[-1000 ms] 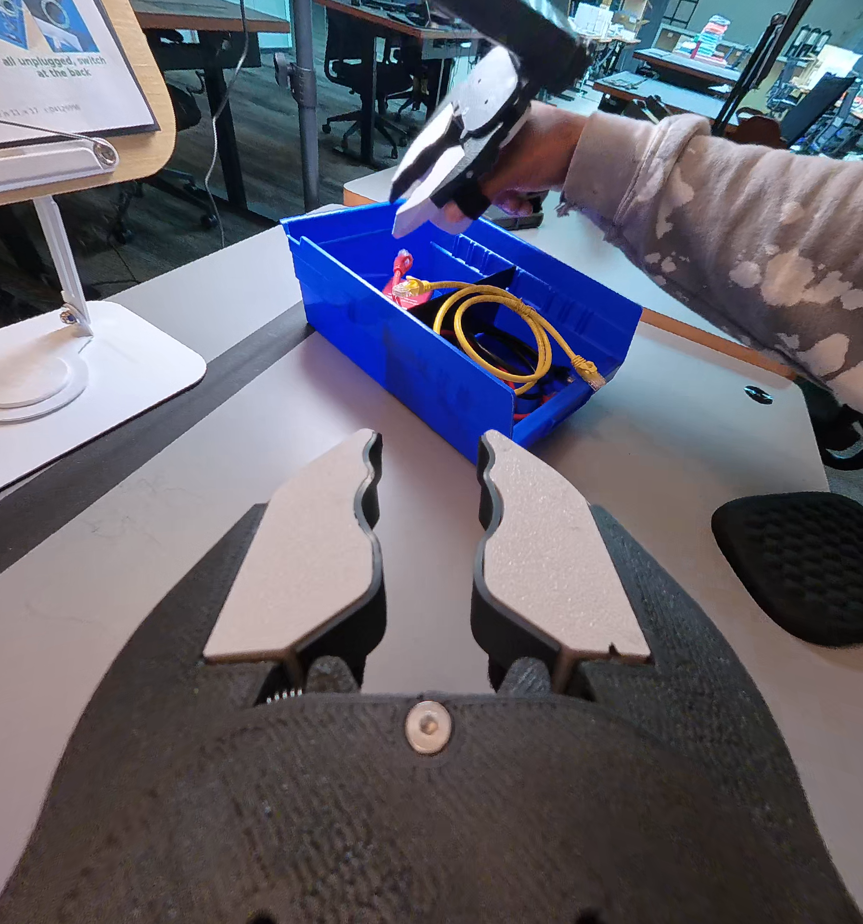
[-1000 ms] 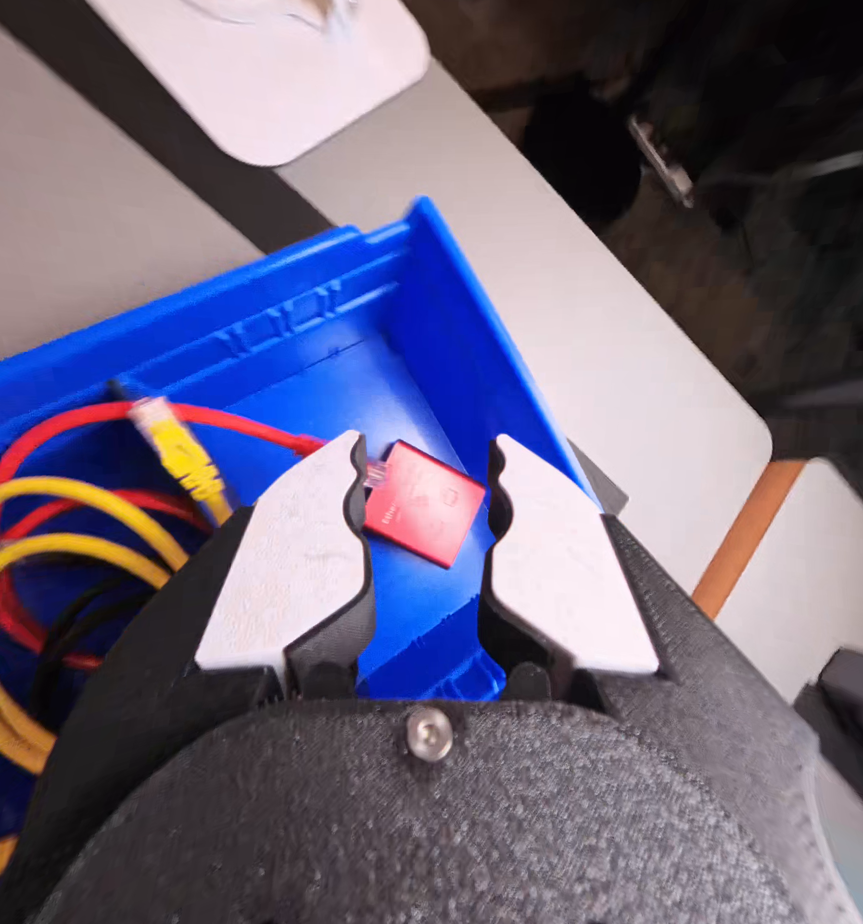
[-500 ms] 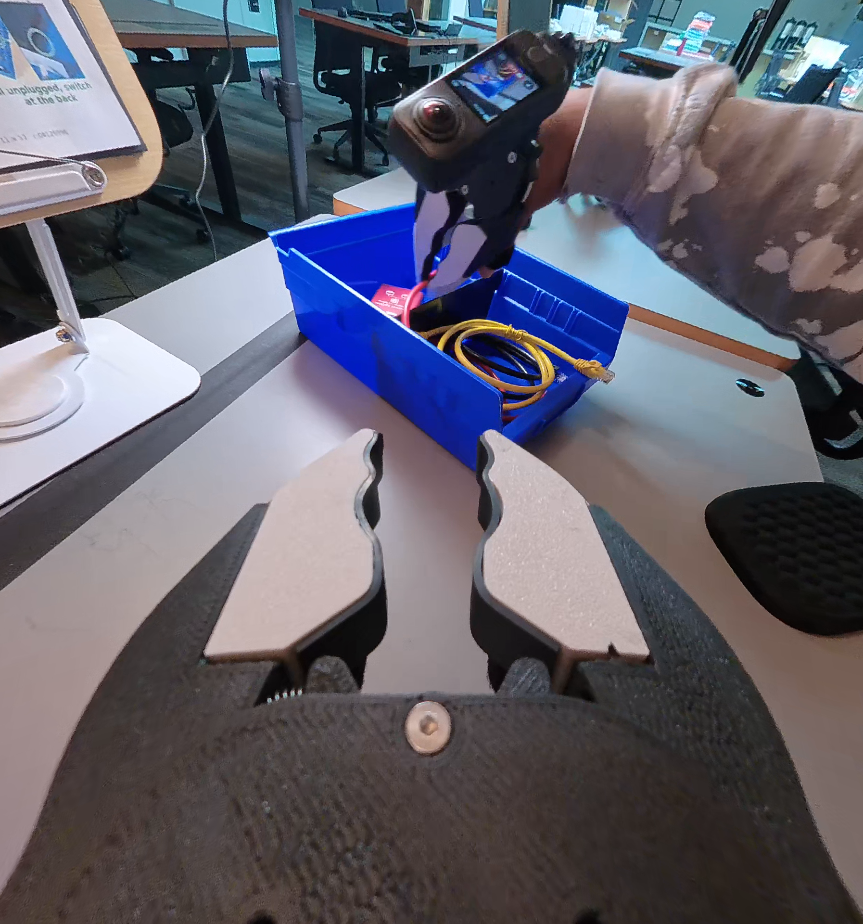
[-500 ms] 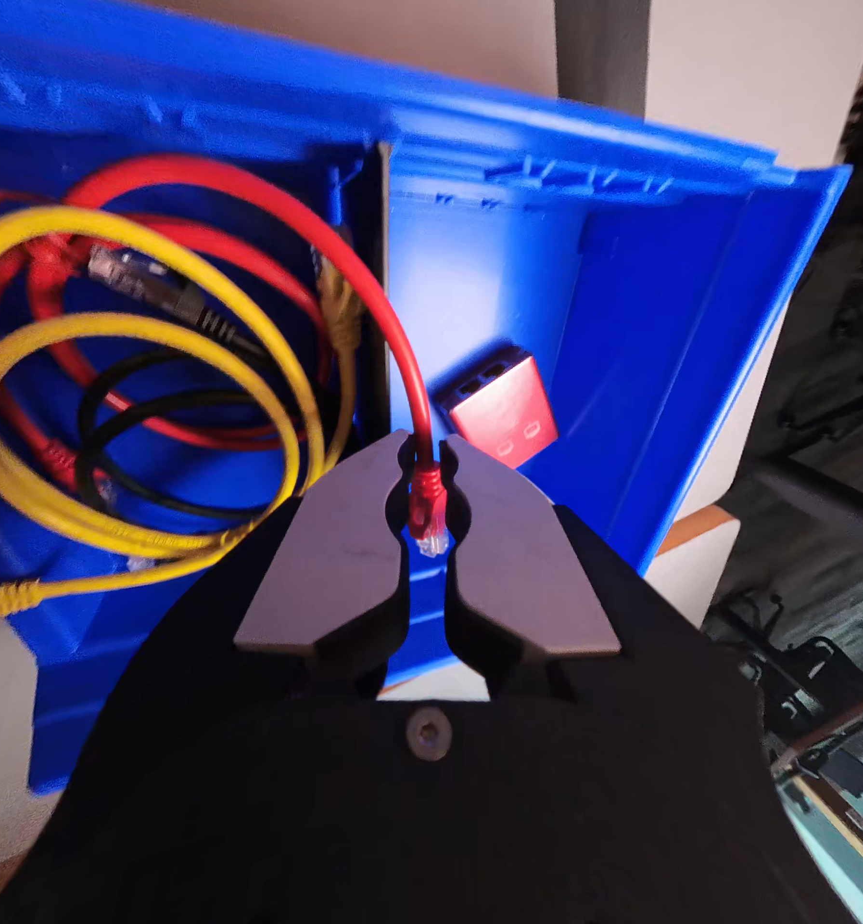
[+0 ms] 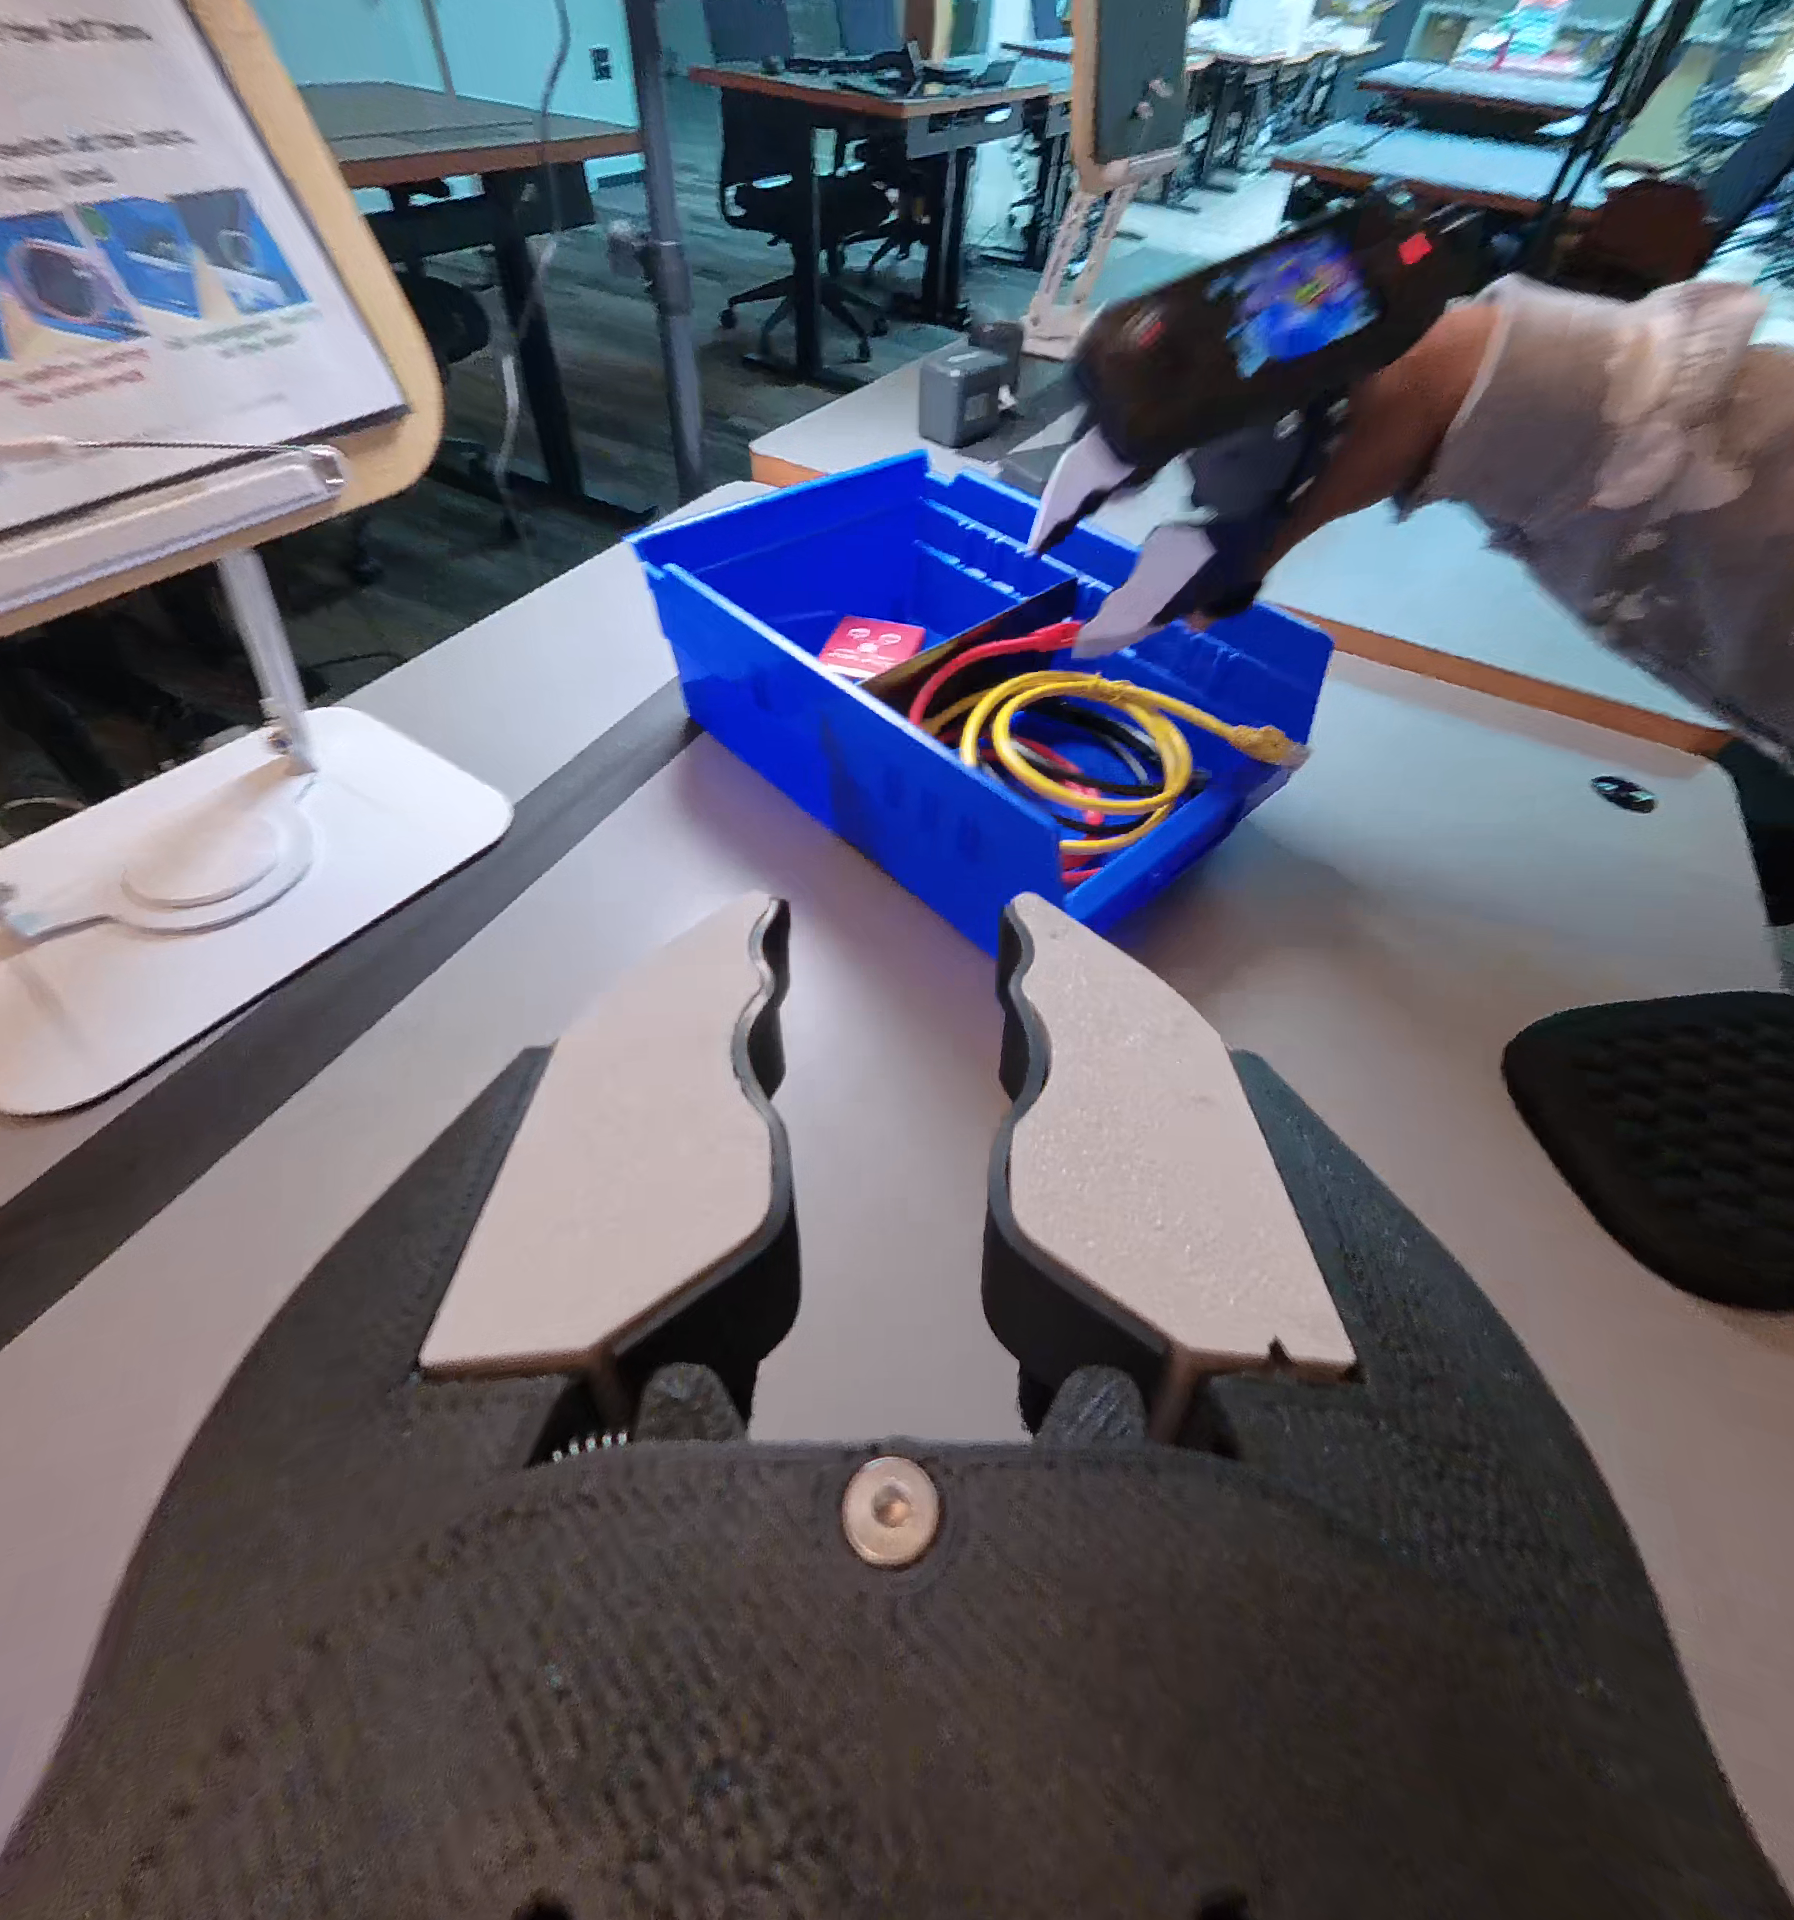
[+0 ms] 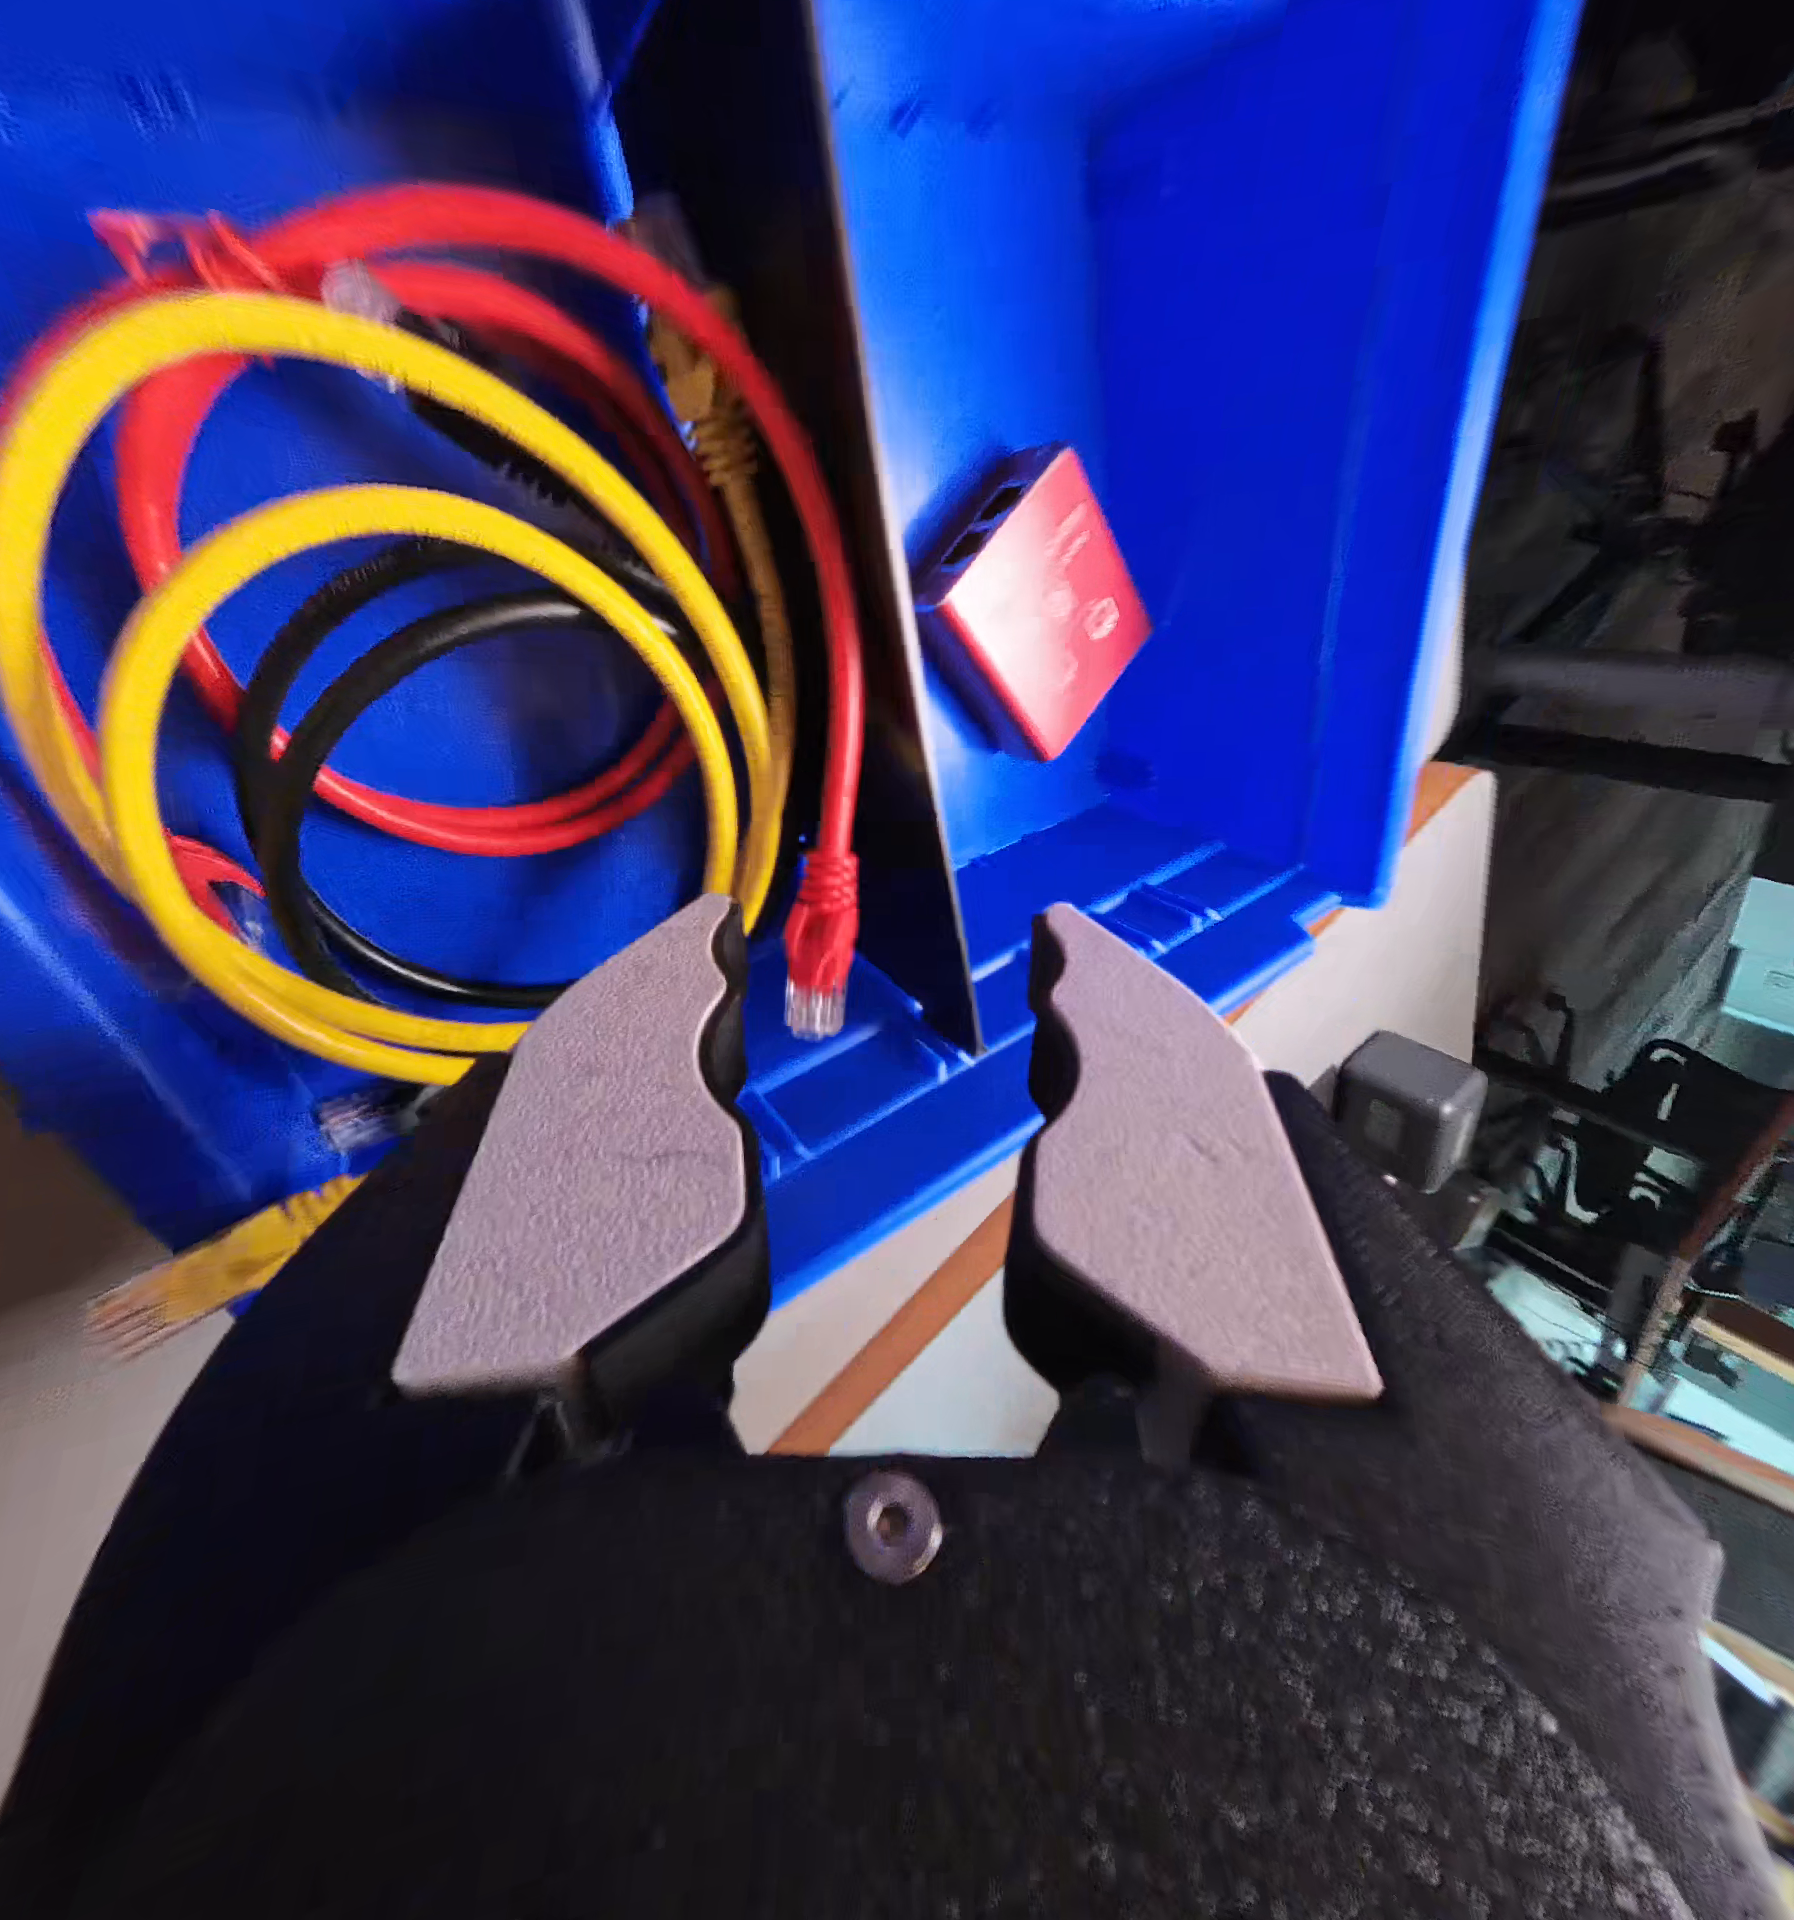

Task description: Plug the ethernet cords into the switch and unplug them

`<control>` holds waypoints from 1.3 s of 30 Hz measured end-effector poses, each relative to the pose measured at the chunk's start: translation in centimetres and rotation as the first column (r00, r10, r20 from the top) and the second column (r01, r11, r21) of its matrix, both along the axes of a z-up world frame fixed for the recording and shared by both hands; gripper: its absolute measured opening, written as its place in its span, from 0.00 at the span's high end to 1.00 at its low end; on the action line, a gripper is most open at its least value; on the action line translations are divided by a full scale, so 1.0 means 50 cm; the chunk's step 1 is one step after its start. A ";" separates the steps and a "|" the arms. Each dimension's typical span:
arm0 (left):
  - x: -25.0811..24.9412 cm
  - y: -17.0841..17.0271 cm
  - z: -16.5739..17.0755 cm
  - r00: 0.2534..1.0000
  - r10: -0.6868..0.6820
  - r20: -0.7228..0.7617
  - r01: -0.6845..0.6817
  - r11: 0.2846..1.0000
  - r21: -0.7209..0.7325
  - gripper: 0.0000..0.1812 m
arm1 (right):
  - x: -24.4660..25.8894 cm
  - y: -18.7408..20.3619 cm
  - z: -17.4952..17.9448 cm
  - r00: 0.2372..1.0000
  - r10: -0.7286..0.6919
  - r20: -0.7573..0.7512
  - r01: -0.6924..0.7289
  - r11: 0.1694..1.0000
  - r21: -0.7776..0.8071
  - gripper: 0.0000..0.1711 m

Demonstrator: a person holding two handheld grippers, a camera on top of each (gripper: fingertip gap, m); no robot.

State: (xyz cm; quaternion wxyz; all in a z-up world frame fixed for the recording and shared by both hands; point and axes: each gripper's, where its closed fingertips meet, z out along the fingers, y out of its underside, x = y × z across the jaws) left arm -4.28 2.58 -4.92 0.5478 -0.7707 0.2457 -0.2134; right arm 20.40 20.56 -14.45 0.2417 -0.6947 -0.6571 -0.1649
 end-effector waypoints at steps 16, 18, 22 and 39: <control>-0.391 -0.215 -0.291 0.784 0.084 -0.615 -0.414 0.808 -0.418 0.64 | -0.105 -0.236 -0.136 0.951 0.305 0.054 -0.303 0.952 -0.041 0.80; -0.406 -0.221 -0.334 0.746 0.016 -0.666 -0.423 0.784 -0.455 0.68 | -0.120 -0.231 -0.146 0.941 0.330 0.082 -0.326 0.944 -0.052 0.82; -0.393 -0.184 -0.359 0.681 -0.051 -0.731 -0.351 0.853 -0.387 0.85 | -0.136 -0.240 -0.145 0.921 0.376 0.104 -0.377 0.926 -0.011 0.81; -0.021 -0.058 -0.279 0.721 -0.184 -0.668 0.141 0.983 -0.119 0.81 | -0.139 -0.601 0.038 0.686 0.273 -0.674 -0.316 0.947 0.062 0.78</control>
